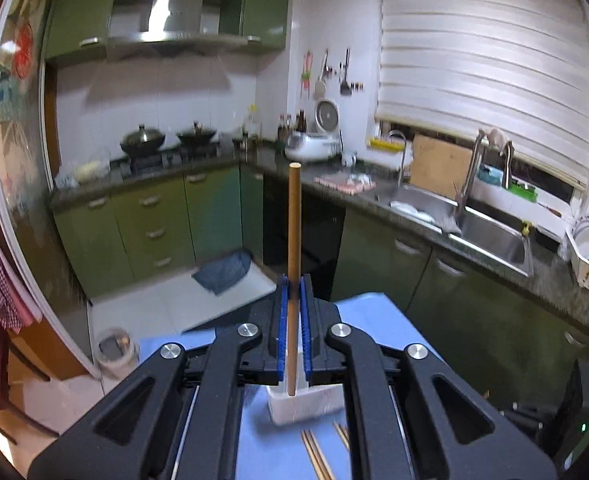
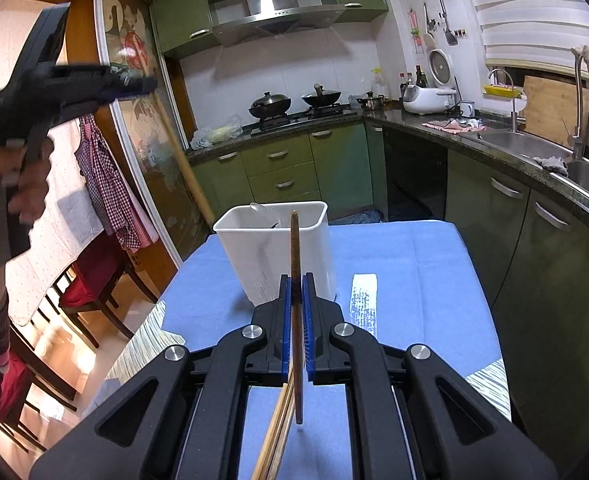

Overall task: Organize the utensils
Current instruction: 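Lower the chopsticks into the caddy and open both tools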

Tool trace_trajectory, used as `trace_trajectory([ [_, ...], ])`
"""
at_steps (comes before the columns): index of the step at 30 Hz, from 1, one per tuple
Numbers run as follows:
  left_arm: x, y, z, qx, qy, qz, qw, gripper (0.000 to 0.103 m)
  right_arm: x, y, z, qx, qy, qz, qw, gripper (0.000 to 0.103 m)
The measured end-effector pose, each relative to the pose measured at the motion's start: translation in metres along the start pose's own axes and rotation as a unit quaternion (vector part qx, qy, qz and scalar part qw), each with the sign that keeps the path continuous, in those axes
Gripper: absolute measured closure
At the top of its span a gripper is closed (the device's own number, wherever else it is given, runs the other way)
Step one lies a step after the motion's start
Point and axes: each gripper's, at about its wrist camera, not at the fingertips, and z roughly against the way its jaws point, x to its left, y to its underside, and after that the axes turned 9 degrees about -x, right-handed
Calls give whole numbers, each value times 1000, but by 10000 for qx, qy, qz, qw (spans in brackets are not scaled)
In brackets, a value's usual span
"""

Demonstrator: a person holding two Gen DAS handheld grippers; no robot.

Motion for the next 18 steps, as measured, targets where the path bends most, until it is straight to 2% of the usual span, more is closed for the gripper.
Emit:
trace_trajectory([
  [4, -6, 4, -21, -90, -181, -131, 9997, 97, -2, 0, -3, 37, 23, -23, 10000, 97],
  [13, 0, 42, -66, 594, -174, -8, 9981, 97, -3, -11, 0, -58, 85, -3, 9999, 97],
  [14, 2, 45, -66, 621, -181, 4, 9979, 95, -4, -13, 2, -86, 86, 1, 9999, 97],
  [16, 6, 49, -67, 654, -159, 44, 9977, 82, -2, -21, 4, -179, 98, 10, 9998, 97],
  [18, 8, 51, -62, 635, -159, 51, 9978, 79, -1, -31, 6, -288, 106, 36, 9995, 97],
])
